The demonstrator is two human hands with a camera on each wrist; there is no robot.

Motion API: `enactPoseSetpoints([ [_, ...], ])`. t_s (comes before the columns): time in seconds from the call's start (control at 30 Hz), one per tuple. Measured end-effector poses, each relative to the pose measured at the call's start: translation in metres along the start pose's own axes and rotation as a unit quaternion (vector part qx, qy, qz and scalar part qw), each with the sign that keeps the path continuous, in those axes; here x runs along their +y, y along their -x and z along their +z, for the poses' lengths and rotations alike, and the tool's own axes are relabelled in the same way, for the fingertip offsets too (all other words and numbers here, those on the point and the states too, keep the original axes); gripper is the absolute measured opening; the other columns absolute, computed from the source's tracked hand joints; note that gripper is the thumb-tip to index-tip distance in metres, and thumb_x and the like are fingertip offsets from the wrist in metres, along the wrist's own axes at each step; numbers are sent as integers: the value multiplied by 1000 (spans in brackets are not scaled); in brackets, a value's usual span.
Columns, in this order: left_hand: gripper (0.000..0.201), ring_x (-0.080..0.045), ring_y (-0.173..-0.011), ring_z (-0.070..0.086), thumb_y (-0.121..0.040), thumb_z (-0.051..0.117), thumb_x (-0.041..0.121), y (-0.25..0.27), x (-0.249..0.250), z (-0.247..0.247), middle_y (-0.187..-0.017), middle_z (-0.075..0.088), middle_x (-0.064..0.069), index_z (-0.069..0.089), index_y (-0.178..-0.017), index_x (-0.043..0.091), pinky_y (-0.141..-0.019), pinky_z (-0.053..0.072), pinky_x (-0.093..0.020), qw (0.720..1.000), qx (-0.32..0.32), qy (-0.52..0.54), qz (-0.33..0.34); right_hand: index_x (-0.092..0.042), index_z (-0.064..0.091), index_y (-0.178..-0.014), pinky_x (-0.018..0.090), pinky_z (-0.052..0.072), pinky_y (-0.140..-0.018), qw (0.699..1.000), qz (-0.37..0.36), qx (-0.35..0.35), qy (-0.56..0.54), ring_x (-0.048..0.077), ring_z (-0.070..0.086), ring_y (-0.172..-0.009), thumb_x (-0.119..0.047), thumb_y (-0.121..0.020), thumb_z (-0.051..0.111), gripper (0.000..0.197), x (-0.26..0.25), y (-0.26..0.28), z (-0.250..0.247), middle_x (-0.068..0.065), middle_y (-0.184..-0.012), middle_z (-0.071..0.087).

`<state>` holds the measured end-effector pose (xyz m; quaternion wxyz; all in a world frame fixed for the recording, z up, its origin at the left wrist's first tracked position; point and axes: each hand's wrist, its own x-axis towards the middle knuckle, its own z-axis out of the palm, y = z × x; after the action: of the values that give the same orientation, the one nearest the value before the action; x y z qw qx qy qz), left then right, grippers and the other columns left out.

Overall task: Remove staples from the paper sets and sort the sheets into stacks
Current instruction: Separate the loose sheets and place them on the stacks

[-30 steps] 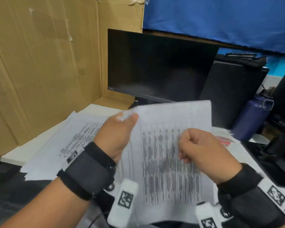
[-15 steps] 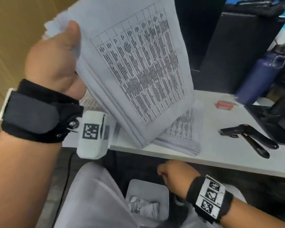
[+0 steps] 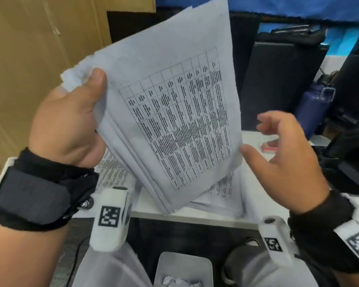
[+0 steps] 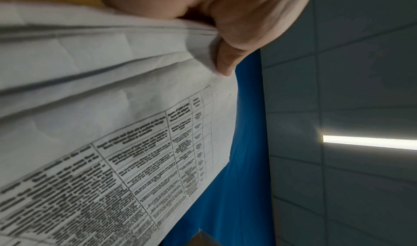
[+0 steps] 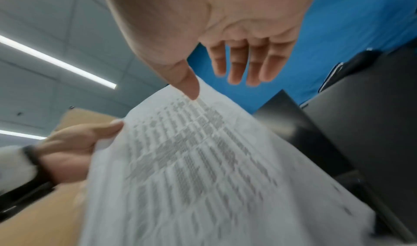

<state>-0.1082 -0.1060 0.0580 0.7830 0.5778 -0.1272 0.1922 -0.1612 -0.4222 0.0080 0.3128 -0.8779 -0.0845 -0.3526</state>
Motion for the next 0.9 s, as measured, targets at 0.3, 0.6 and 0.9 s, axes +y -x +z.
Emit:
enactPoseSetpoints([
  [0.3,30,-28,-113,72,-103,48,13,7,15,72,-120,75,-13,73,-119,11,-92,61,-38,991,-122,48,-21,-23,70,-100,36,61,-80,965,120,-15,-234,8,72,-90,-9,-87,67,19,1,-69,3,-8,-97,76],
  [0.6,22,-17,-99,76,-99,58,7,-15,-38,95,-106,80,4,68,-112,23,-95,58,-51,990,-32,-128,-56,-29,70,-94,27,54,-78,910,197,104,-350,2,72,-87,-9,-92,70,21,14,-67,18,-20,-93,77],
  [0.9,47,-31,-98,70,-88,43,-5,21,-91,85,-95,78,1,70,-102,31,-90,55,-47,972,-27,-166,-166,-27,46,-130,5,46,-72,935,168,91,-299,-13,62,-95,2,-97,52,43,23,-39,39,-14,-114,66],
])
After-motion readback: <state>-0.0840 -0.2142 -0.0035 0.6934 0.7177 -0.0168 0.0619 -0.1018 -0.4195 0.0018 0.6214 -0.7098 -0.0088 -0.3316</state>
